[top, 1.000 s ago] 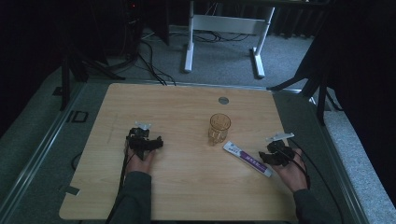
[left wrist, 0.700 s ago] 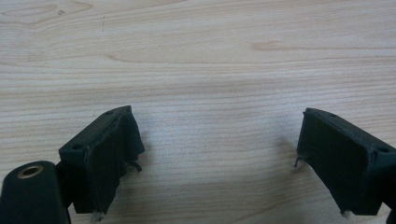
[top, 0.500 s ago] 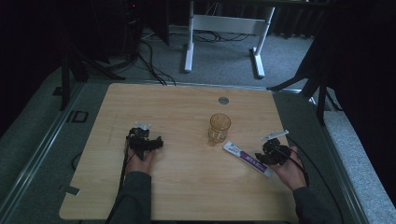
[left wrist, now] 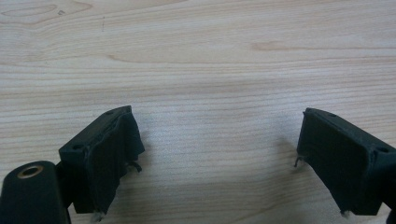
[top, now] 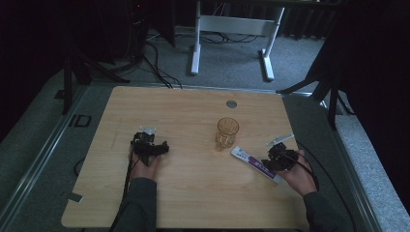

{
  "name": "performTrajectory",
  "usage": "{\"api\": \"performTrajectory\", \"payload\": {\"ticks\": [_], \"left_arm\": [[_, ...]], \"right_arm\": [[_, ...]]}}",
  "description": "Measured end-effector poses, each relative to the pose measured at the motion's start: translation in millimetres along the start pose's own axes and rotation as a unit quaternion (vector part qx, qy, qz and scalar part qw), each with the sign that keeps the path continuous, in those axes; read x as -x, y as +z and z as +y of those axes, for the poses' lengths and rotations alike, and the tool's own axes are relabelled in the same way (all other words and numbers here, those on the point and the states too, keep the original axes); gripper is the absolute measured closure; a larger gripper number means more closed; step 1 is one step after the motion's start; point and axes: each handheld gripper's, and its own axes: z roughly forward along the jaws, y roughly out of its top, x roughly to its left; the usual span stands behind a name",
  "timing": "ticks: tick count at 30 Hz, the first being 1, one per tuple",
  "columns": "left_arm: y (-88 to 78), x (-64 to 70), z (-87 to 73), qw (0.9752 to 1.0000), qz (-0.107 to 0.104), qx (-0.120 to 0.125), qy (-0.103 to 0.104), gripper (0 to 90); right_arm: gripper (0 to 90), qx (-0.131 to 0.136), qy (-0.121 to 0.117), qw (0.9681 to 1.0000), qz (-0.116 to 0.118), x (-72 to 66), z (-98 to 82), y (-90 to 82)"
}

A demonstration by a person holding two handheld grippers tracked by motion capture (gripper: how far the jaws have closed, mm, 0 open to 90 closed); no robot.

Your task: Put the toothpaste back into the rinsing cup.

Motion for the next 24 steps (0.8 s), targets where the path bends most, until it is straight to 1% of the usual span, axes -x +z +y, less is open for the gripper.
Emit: {"api": "performTrajectory", "payload": {"ticks": [5, 8, 14, 19, 24], "left_arm": [[0.0, 0.0, 0.0, 1.0, 0.0, 0.0, 0.0, 11.3], [0.0, 0.0, 0.0, 1.0, 0.0, 0.0, 0.0, 11.3], [0.0, 0.0, 0.0, 1.0, 0.0, 0.0, 0.0, 11.3], [0.0, 0.0, 0.0, 1.0, 0.0, 0.0, 0.0, 11.3], [0.0, 0.0, 0.0, 1.0, 0.0, 0.0, 0.0, 11.3]], "right_arm": [[61.6, -0.008, -0.01, 0.9999, 0.003, -2.8, 3.7, -0.1], [62.4, -0.016, -0.019, 0.9997, 0.007, -4.9, 6.5, 0.1], [63.5, -0.024, -0.025, 0.9993, 0.015, -5.3, 9.0, -1.0], [64.2, -0.034, -0.035, 0.9986, 0.019, -7.2, 11.1, -0.2], [66.9, -0.042, -0.039, 0.9979, 0.031, -7.3, 14.2, 0.0]]}}
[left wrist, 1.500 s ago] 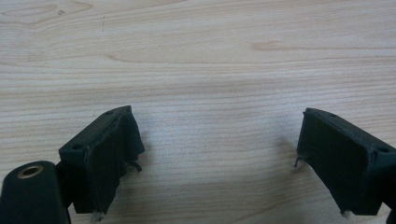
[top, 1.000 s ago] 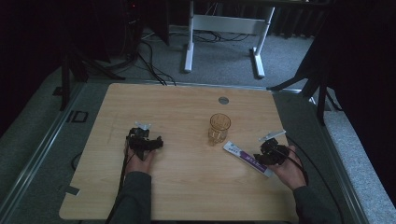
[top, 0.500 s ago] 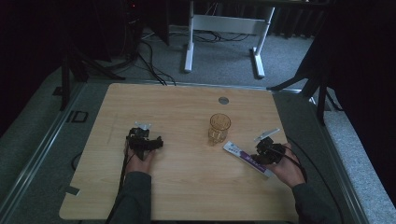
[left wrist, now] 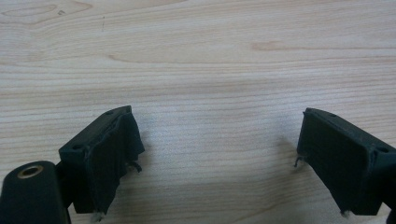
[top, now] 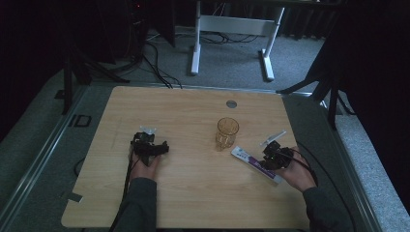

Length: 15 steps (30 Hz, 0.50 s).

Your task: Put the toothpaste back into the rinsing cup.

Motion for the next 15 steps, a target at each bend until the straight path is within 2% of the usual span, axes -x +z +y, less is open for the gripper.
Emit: {"api": "performTrajectory", "payload": {"ticks": [13, 15], "left_arm": [[0.0, 0.0, 0.0, 1.0, 0.0, 0.0, 0.0, 11.3], [0.0, 0.0, 0.0, 1.0, 0.0, 0.0, 0.0, 11.3]], "right_arm": [[67.6, -0.027, -0.017, 0.9994, 0.008, -0.1, 8.1, 2.2], [68.1, -0.042, -0.019, 0.9988, 0.012, 0.1, 11.7, 5.0]]}}
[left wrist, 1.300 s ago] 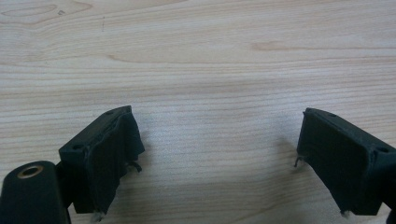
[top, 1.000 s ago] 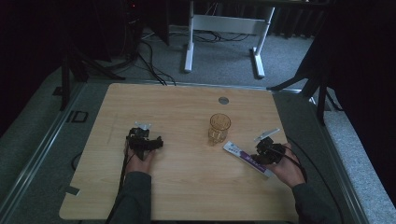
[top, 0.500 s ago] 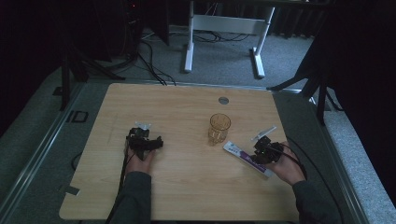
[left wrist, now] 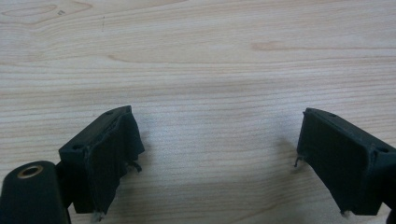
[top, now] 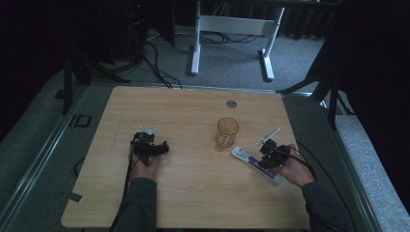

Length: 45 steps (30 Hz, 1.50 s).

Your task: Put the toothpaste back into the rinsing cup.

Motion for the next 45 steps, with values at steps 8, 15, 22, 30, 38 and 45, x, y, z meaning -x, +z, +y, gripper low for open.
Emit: {"api": "performTrajectory", "payload": {"ticks": [8, 15, 22, 30, 38, 45], "left_arm": [[0.0, -0.1, 0.0, 1.0, 0.0, 0.0, 0.0, 11.3], [0.0, 0.0, 0.0, 1.0, 0.0, 0.0, 0.0, 11.3], [0.0, 0.0, 0.0, 1.0, 0.0, 0.0, 0.0, 11.3], [0.0, 0.0, 0.0, 1.0, 0.0, 0.0, 0.0, 11.3], [0.0, 0.0, 0.0, 1.0, 0.0, 0.0, 0.0, 11.3], [0.0, 0.0, 0.0, 1.0, 0.0, 0.0, 0.0, 11.3]], "right_arm": [[67.5, -0.017, -0.009, 0.9998, 0.003, 1.6, 6.6, 1.6], [66.3, -0.035, -0.014, 0.9993, 0.006, 3.6, 10.3, 3.5], [64.8, -0.053, -0.02, 0.9983, 0.008, 2.8, 15.1, 5.8], [62.5, -0.073, -0.032, 0.9968, 0.009, 0.5, 22.3, 9.2], [59.7, -0.082, -0.033, 0.996, 0.012, 0.2, 26.5, 13.4], [58.3, -0.097, -0.035, 0.9945, 0.015, 0.3, 28.1, 19.1]]}}
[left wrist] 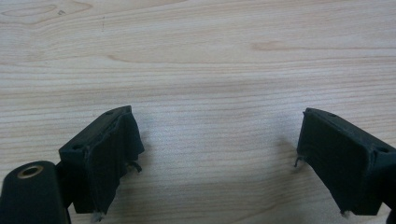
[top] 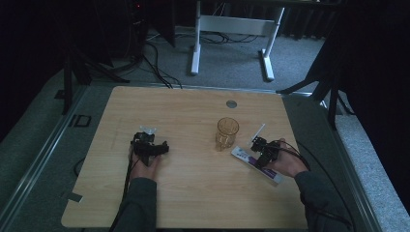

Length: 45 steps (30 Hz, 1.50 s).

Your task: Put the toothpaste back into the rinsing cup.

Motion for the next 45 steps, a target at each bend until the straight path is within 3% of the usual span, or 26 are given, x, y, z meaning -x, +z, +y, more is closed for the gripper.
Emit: {"api": "performTrajectory", "payload": {"ticks": [33, 45], "left_arm": [[0.0, -0.1, 0.1, 1.0, 0.0, -0.001, 0.0, 11.3], [0.0, -0.1, 0.1, 1.0, 0.0, -0.001, 0.001, 11.3]], "right_arm": [[59.4, -0.043, -0.02, 0.9989, 0.002, -3.5, 12.3, 20.3], [62.1, -0.041, -0.018, 0.9989, 0.015, 0.1, 12.7, 21.4]]}}
